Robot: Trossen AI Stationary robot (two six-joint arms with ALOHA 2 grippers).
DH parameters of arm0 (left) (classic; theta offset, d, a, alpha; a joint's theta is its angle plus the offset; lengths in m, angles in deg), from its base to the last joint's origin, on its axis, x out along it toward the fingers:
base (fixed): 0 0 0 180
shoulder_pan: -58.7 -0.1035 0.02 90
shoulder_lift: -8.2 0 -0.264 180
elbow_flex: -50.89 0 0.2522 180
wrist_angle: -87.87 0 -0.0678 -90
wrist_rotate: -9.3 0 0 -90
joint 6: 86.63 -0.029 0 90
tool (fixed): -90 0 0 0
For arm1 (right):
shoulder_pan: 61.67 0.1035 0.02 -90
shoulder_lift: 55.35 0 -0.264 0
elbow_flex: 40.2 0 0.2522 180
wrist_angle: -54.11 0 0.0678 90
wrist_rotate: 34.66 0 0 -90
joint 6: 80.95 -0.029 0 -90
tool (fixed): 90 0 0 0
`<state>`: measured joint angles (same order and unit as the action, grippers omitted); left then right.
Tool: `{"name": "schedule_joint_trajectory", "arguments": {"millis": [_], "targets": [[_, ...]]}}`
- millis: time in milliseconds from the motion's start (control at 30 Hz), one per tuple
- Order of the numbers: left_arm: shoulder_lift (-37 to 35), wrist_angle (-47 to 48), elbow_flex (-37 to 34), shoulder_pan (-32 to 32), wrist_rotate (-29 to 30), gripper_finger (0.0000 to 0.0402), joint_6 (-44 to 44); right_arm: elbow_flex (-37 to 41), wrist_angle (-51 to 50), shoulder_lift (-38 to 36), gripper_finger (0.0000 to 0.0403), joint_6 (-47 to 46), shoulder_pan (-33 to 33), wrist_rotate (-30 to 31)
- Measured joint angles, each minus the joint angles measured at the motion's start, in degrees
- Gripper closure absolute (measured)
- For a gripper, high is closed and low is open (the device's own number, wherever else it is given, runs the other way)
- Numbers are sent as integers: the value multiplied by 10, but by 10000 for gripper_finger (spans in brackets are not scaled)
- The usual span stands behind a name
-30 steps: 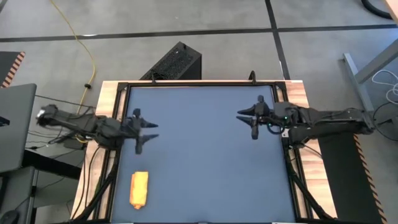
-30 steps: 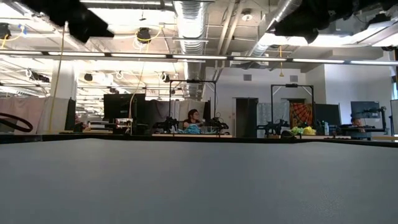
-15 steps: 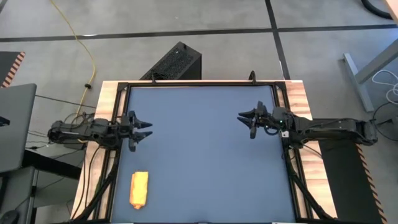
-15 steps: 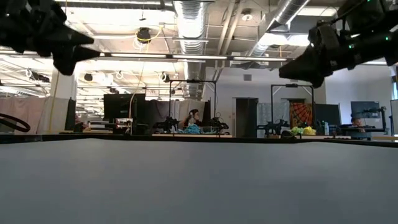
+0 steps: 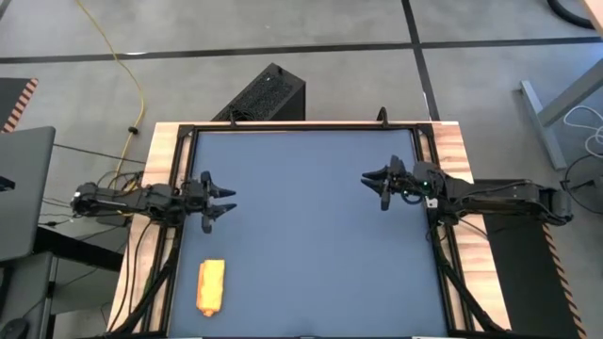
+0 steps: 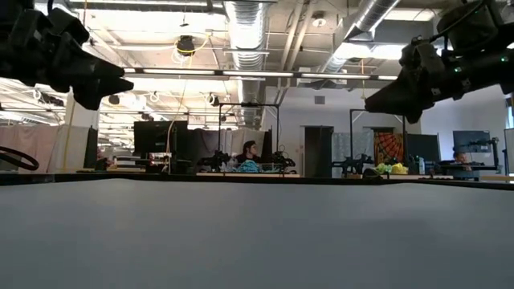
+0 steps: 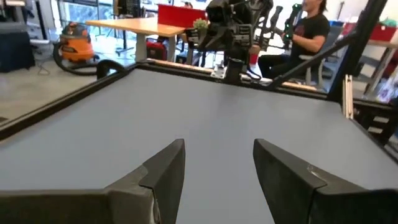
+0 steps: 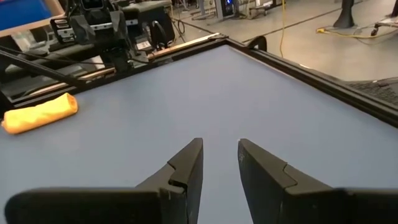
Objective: Roll towel
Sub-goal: Return to Home Position
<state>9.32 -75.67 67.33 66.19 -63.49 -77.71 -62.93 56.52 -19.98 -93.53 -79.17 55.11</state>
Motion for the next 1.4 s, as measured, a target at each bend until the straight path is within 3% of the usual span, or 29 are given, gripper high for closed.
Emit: {"name": "schedule_joint_trajectory", "arguments": {"millis": [1400], "targets": [[4,3,0,0,13,221,-1,0,-25,0,276,-5,-7,6]]}}
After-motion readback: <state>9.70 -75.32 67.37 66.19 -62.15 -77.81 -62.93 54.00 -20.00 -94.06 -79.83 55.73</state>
